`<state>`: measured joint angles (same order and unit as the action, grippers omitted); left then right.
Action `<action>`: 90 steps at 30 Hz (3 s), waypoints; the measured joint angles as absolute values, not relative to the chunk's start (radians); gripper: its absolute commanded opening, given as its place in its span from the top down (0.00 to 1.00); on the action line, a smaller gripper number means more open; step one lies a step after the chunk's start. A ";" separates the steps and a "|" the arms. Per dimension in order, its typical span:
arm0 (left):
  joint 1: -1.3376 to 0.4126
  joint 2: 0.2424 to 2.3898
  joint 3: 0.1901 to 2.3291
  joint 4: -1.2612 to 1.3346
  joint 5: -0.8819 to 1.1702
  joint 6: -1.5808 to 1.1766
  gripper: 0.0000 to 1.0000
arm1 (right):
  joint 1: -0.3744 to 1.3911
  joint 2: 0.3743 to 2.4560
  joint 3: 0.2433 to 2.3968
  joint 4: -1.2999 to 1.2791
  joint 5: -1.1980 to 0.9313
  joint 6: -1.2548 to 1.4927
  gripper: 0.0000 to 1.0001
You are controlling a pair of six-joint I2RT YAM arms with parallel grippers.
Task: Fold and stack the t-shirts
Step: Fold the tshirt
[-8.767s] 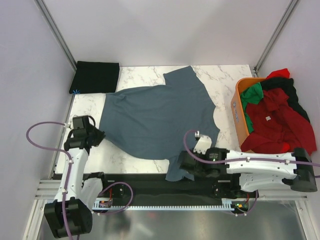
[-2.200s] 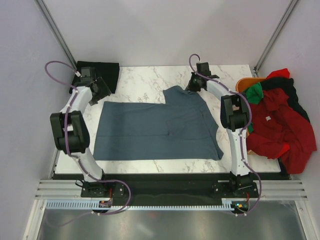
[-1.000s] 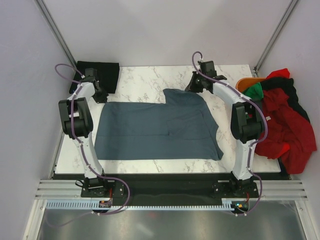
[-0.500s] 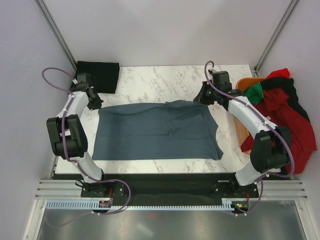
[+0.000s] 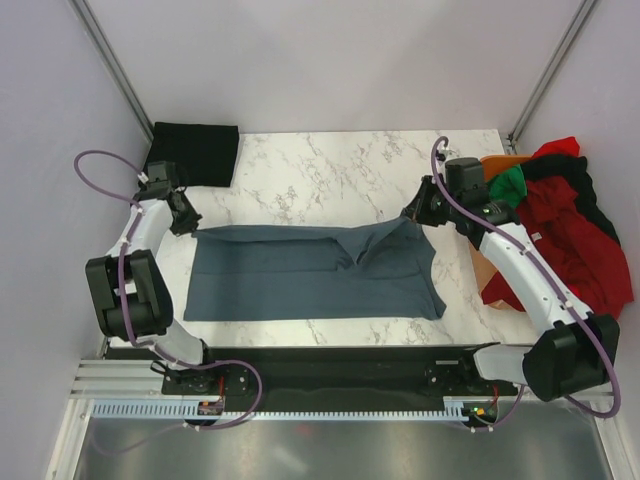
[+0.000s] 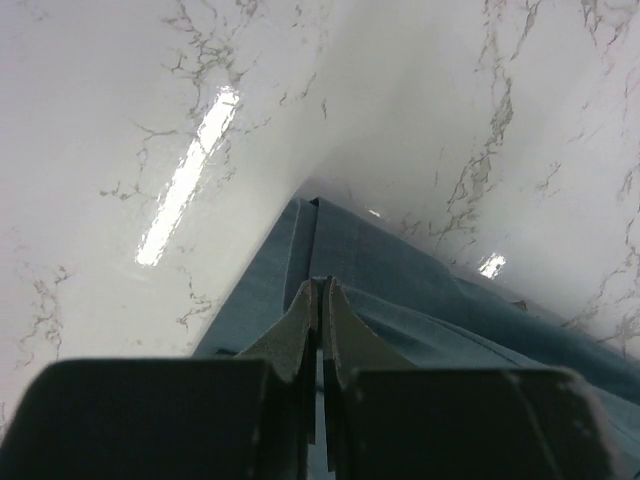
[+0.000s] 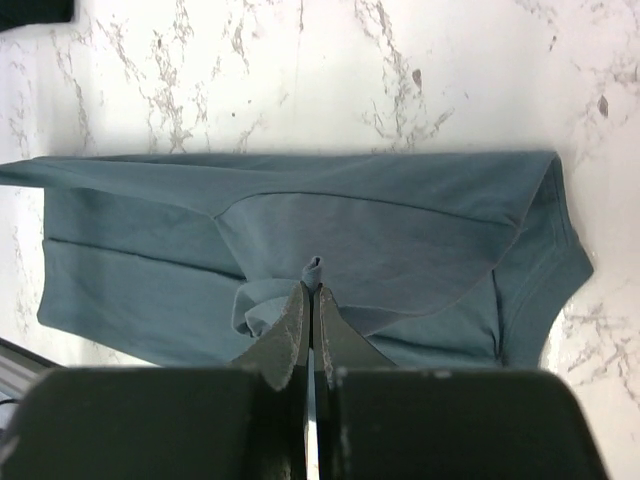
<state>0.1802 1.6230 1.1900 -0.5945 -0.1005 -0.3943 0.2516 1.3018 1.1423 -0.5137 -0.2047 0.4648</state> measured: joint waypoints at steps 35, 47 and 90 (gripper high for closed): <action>-0.029 1.221 0.929 -0.589 -0.118 -0.405 0.10 | 0.355 1.053 0.741 -0.596 -0.120 0.681 0.19; -0.159 1.530 0.908 -0.603 -0.097 -0.427 0.11 | 0.500 1.505 0.822 -0.495 -0.070 0.822 0.18; -0.737 1.467 0.801 -0.267 0.546 -1.145 0.17 | 0.308 2.733 2.473 -0.366 -0.373 0.707 0.07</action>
<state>-0.7368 1.4666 0.8013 -0.2672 0.5461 -1.1446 0.3084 2.7335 2.4725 -0.3660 -0.3733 0.7067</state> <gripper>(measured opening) 0.832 0.910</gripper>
